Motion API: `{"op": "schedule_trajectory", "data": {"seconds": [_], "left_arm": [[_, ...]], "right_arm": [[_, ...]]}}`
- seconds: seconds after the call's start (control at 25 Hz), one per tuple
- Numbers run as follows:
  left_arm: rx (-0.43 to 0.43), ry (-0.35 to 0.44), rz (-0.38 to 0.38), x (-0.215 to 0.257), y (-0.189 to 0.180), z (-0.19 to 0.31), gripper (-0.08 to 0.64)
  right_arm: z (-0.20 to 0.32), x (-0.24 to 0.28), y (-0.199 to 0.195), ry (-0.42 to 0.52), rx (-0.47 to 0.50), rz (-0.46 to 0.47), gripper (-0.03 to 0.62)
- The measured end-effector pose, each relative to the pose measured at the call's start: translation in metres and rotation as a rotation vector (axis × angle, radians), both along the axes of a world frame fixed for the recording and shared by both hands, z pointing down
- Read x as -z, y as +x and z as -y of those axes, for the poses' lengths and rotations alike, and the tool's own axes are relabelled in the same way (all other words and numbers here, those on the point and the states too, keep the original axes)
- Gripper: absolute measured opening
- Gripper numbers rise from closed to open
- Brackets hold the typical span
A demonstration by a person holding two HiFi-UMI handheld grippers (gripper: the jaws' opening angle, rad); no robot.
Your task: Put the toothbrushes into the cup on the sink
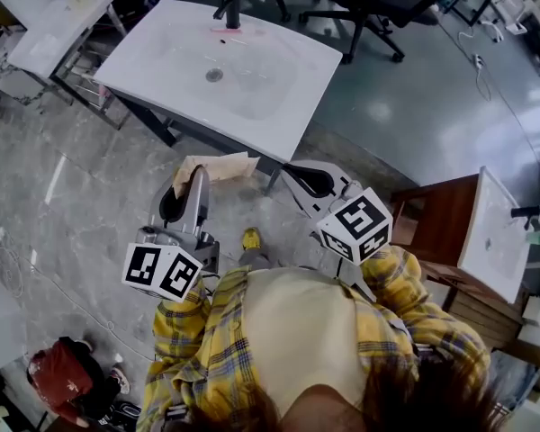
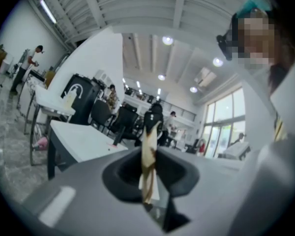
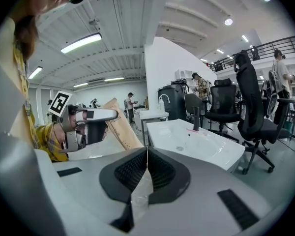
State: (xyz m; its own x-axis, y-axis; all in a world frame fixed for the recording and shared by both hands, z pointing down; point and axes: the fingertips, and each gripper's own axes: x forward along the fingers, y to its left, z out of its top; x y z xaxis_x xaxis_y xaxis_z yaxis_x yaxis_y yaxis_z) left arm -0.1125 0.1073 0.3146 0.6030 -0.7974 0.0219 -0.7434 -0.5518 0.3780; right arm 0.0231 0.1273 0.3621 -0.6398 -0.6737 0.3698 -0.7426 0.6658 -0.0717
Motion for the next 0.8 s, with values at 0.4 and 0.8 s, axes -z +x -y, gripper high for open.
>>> {"op": "schedule_trajectory", "data": {"seconds": [0.4, 0.8], "left_arm": [[-0.003, 0.013, -0.021, 0.0, -0.033, 0.053, 0.061], [0.039, 0.015, -0.039, 0.007, -0.027, 0.082, 0.06]], "right_arm": [[0.047, 0.005, -0.026, 0.014, -0.03, -0.022, 0.014], [0.091, 0.015, -0.02, 0.044, -0.008, 0.025, 0.014]]}}
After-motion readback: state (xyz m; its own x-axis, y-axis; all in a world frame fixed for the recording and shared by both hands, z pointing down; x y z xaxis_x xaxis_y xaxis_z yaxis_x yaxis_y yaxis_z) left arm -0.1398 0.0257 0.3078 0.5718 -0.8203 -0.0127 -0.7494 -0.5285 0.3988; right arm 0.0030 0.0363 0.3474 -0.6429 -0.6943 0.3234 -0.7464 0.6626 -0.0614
